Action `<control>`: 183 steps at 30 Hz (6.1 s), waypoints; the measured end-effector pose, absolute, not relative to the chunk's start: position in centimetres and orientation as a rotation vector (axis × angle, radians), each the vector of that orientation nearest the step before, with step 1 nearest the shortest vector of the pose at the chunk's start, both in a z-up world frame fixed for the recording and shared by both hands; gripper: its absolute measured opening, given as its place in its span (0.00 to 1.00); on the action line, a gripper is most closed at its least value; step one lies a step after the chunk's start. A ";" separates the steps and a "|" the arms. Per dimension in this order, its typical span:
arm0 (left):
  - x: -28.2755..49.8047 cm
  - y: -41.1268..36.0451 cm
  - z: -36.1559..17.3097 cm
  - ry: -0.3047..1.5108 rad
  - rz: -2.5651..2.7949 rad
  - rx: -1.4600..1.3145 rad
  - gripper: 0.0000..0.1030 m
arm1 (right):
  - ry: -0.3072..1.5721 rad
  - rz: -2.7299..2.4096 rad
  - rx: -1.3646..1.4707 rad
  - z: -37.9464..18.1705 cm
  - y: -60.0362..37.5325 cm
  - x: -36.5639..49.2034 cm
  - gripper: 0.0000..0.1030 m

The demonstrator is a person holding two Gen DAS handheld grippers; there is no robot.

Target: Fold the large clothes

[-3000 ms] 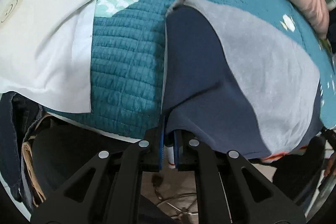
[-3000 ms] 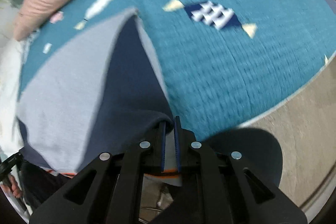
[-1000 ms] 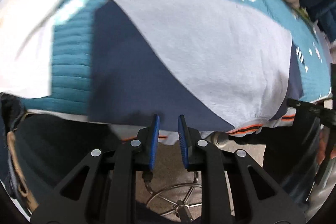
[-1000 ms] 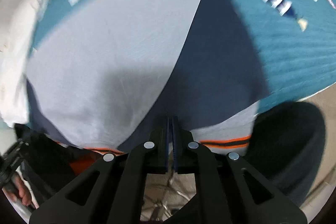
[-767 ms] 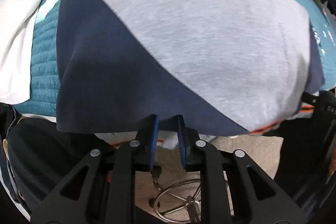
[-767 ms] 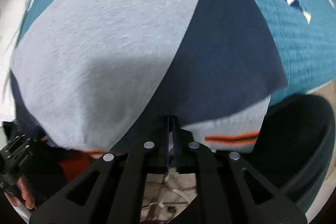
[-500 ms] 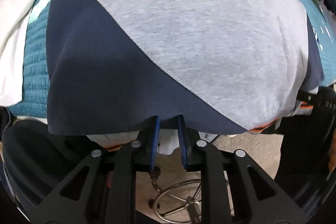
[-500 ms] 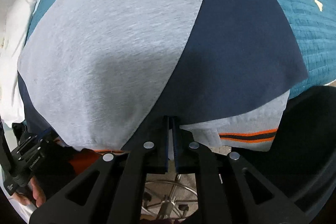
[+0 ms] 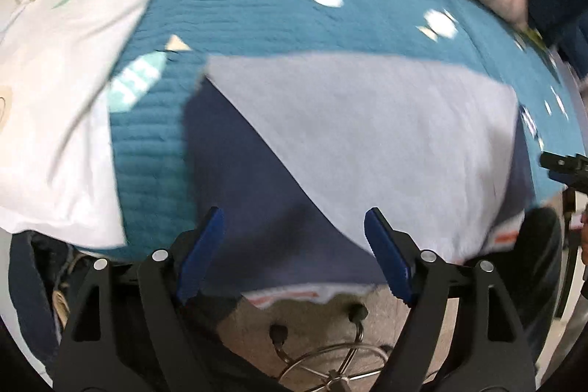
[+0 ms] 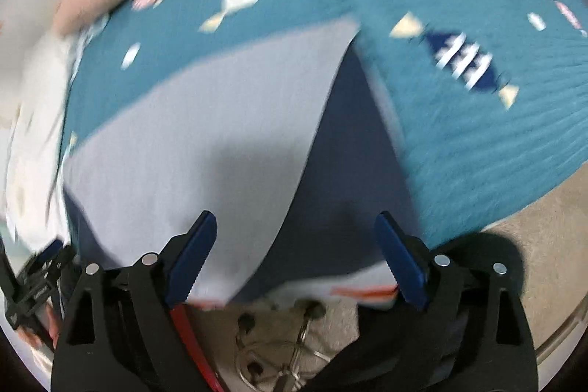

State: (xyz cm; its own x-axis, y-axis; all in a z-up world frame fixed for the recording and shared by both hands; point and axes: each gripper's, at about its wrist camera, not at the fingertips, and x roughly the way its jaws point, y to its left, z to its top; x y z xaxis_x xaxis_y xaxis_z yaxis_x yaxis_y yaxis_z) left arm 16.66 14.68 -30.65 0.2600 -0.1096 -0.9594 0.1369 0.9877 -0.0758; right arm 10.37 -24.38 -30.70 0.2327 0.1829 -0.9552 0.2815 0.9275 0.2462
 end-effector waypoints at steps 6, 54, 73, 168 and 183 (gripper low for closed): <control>22.2 16.7 -31.7 1.305 -0.067 -0.020 0.86 | 1.294 -0.117 0.468 -30.1 -28.7 14.5 0.82; 35.5 16.5 -23.4 1.096 0.022 -0.289 0.67 | 0.996 -0.223 0.524 -23.1 -33.6 25.4 0.62; 24.7 16.0 -30.4 1.249 -0.020 -0.193 0.72 | 1.121 -0.238 0.388 -28.3 -28.7 15.2 0.86; 22.6 21.0 -33.3 1.361 -0.076 -0.429 0.07 | 1.111 -0.215 0.753 -33.7 -31.2 10.3 0.07; 20.0 19.7 -34.2 1.413 0.071 -0.150 0.49 | 1.259 -0.360 0.608 -35.2 -29.8 7.7 0.55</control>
